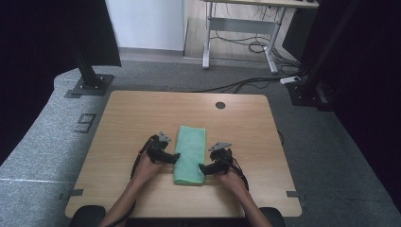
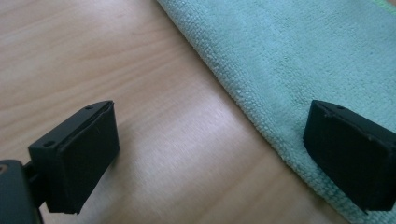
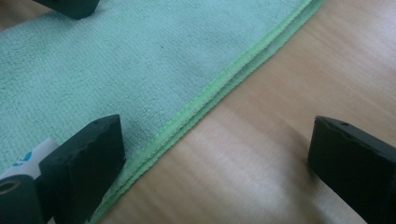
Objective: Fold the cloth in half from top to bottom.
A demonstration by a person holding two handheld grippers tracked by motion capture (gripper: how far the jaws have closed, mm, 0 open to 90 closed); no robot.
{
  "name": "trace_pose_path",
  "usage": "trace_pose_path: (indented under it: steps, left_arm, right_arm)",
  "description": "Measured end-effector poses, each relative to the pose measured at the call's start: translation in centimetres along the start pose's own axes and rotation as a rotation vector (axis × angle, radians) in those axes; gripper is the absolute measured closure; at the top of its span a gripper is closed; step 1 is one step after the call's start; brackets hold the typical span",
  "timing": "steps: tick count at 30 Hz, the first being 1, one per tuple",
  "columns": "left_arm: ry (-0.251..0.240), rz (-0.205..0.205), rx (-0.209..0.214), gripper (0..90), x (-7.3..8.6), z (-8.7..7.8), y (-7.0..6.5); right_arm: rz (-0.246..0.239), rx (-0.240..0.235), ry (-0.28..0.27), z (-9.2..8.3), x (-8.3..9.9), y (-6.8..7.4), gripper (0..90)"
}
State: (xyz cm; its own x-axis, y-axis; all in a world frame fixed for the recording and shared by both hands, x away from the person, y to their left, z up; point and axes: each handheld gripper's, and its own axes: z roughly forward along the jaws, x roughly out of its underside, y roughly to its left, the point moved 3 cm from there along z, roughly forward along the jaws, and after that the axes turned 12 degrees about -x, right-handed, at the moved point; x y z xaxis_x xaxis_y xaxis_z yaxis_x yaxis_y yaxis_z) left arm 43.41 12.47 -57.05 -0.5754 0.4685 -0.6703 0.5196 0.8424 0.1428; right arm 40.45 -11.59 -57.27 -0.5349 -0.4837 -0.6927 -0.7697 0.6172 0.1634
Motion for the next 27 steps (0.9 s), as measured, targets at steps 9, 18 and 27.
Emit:
trace_pose_path:
  steps: [9, 18, 27]
  left_arm:
    - [-0.001, 0.022, 0.009, 4.0, 1.2, -1.4, -1.0]
    - [-0.008, 0.021, 0.019, 4.0, 1.9, -1.9, -1.2]
    - [-0.011, 0.015, 0.019, 4.0, 1.8, -1.9, -1.2]
  right_arm:
    - [-0.021, -0.027, 0.024, -0.7, 0.8, 1.6, 5.8]
    - [-0.005, -0.044, -0.003, -1.4, -1.0, 0.7, 6.9]
    - [0.025, -0.026, -0.026, -1.1, -4.4, -2.1, 14.6]
